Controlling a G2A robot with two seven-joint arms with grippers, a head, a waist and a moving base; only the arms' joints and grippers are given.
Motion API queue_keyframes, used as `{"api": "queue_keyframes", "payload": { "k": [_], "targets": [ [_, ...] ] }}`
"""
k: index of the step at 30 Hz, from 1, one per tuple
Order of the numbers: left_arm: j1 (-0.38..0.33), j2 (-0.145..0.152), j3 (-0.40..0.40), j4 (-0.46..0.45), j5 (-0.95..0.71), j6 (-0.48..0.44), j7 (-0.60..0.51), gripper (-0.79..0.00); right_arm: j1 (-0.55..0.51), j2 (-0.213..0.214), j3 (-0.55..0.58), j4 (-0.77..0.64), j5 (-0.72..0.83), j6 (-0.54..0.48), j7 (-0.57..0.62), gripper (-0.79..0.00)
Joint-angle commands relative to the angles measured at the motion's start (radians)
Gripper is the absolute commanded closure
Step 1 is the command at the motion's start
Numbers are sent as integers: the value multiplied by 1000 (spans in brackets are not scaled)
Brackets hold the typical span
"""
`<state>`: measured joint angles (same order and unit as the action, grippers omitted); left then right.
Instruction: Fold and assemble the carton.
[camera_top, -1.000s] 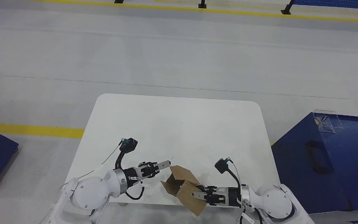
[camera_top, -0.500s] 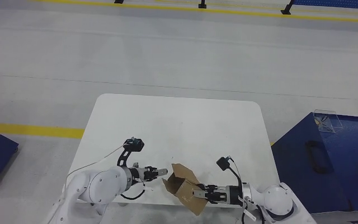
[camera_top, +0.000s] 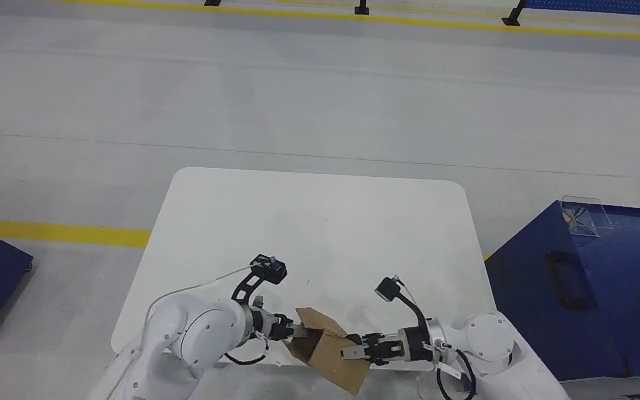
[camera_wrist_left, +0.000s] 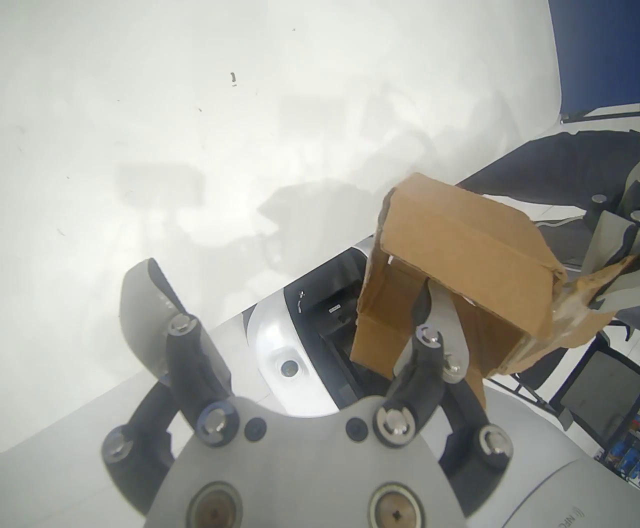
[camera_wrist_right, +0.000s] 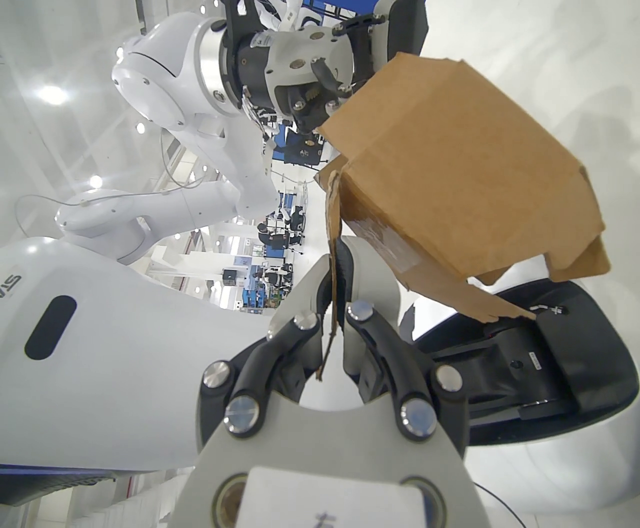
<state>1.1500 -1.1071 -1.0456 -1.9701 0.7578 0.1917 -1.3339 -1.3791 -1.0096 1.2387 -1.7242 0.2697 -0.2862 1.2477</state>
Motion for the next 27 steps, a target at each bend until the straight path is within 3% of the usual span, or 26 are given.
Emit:
{"api": "queue_keyframes", "payload": {
  "k": [1, 3, 10, 11, 15, 16, 26, 27],
  "targets": [
    [-21, -4, 20, 18, -13, 0, -23, -683, 6, 0, -7, 0, -8, -2, -5, 0],
    [-42, -8, 35, 39, -41, -5, -44, -680, 8, 0, -13, -2, -11, -7, -9, 0],
    [-92, -19, 69, 108, -146, -32, -77, -551, 10, 3, -24, -8, 11, -18, 1, 0],
    [-96, -20, 69, 113, -156, -34, -75, -477, 10, 3, -25, -10, 13, -18, 3, 0],
    [-105, -22, 70, 137, -192, -32, -68, -62, 5, 6, -21, -13, 17, -23, 1, 0],
    [-108, -22, 70, 141, -198, -39, -66, 0, 4, 7, -20, -14, 16, -24, 0, 0],
    [-111, -18, 68, 158, -263, -64, -81, 0, -4, 13, -15, 0, 46, -35, -2, 0],
    [-111, -17, 66, 159, -272, -64, -82, 0, -5, 14, -15, 1, 49, -32, -3, -252]
  ]
}}
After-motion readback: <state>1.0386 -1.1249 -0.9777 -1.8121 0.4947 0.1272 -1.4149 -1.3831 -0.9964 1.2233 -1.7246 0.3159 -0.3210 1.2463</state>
